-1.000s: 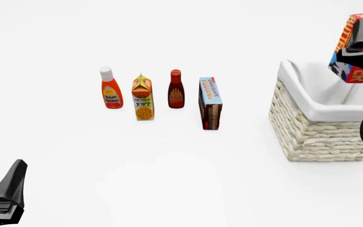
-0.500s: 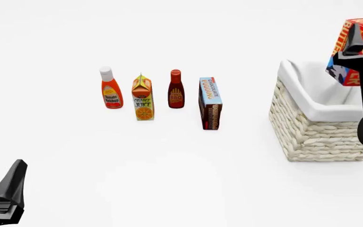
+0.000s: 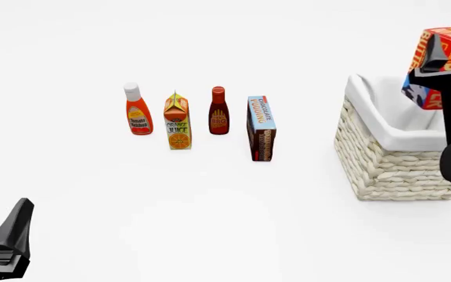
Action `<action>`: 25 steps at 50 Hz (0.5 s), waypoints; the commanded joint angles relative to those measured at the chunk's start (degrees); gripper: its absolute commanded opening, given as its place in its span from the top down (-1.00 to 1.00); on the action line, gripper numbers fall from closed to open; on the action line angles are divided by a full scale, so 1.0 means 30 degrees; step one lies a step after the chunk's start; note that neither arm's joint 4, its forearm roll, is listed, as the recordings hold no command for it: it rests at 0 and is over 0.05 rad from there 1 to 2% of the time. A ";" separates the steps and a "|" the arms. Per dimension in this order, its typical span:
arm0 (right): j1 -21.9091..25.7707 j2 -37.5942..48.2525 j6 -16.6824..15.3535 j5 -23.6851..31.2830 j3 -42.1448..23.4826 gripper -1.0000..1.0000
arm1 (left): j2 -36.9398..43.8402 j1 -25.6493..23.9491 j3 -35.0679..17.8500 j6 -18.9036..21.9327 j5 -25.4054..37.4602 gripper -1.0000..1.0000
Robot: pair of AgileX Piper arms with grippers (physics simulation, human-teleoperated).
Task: Pick the butter and place it in the basket.
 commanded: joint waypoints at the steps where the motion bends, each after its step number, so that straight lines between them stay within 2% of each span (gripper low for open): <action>1: 0.0033 0.0007 0.0210 -0.0105 -0.0250 1.00 | 0.0000 0.0000 0.0000 0.0000 0.0000 -1.00; 25: -0.0518 -0.0038 -0.0087 -0.0114 0.0066 1.00 | 0.0000 0.0000 0.0000 0.0000 0.0000 -1.00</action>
